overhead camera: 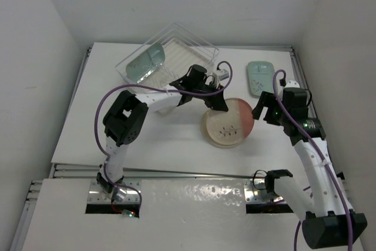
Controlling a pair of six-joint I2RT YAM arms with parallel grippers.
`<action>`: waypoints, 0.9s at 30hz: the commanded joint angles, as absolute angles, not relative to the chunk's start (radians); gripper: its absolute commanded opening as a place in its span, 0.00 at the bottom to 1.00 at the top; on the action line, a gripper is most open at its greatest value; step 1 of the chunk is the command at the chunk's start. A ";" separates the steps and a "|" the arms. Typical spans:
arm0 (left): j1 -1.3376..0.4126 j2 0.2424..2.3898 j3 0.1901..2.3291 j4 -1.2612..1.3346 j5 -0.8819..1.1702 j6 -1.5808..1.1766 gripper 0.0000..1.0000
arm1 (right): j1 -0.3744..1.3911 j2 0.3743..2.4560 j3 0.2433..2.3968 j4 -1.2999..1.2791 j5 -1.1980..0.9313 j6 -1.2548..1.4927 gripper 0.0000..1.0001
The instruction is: Unload the plates from the dish rack
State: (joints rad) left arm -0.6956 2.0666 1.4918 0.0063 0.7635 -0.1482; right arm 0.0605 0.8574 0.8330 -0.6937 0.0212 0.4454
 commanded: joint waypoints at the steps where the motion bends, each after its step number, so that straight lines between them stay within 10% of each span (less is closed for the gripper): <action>1: -0.678 2.059 1.500 0.062 0.792 -0.118 0.06 | 0.057 0.841 0.848 -0.690 0.011 0.465 0.84; 27: -0.673 2.161 1.531 -0.140 0.554 -0.037 0.45 | 0.057 0.862 0.882 -0.676 -0.020 0.459 0.84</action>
